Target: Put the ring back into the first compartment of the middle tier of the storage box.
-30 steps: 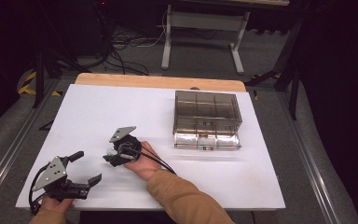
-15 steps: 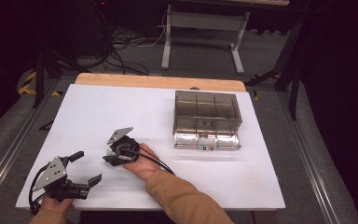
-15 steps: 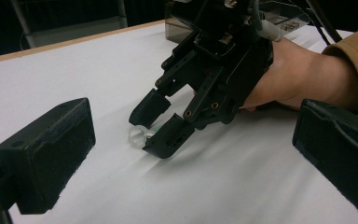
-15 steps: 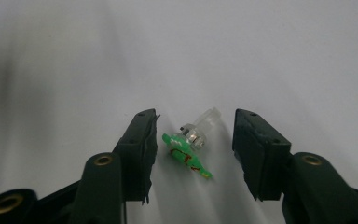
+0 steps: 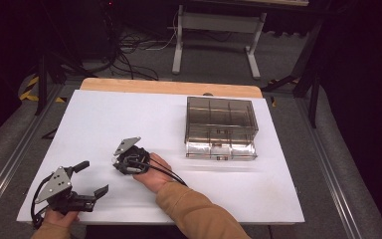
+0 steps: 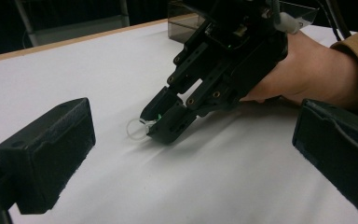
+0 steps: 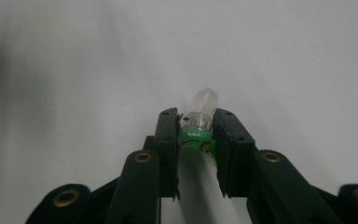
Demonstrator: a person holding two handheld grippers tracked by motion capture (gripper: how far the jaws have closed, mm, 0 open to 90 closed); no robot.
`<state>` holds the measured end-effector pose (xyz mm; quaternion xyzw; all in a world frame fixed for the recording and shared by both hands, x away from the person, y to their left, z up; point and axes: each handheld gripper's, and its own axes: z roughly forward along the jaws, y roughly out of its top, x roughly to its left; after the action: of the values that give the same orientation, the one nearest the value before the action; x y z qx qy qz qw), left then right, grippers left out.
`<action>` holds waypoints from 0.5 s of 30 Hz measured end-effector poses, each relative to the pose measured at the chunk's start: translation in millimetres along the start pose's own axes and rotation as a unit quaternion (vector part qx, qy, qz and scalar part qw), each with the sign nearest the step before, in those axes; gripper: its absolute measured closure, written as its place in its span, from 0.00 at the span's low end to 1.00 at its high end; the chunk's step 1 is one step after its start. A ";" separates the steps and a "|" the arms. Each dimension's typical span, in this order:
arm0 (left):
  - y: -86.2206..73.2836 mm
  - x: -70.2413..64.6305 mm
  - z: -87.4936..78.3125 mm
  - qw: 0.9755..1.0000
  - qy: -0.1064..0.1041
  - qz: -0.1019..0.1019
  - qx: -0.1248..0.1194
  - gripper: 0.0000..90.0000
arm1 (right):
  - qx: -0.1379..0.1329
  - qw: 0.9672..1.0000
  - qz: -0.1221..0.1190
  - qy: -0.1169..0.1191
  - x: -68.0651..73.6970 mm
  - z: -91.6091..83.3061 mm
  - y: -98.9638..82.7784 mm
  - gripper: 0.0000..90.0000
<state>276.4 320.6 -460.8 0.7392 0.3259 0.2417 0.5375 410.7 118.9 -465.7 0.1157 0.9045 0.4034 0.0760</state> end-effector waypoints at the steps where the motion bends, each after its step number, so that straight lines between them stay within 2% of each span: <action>1: 0.1 0.0 0.0 1.000 0.001 0.000 0.001 0.00 | 0.000 1.000 0.003 0.002 -0.5 -1.4 0.1 0.80; 9: 0.1 0.0 1.2 1.000 -0.001 -0.005 0.002 0.00 | -0.006 1.000 0.008 -0.003 -5.2 -17.2 1.4 0.80; 15: 0.2 0.8 1.3 1.000 -0.001 -0.007 0.003 0.00 | -0.015 1.000 0.003 -0.004 -5.7 -27.5 3.0 0.80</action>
<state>277.9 320.3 -461.0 0.7386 0.3316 0.2360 0.5374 410.2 99.7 -444.9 0.1193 0.8977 0.4165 0.0801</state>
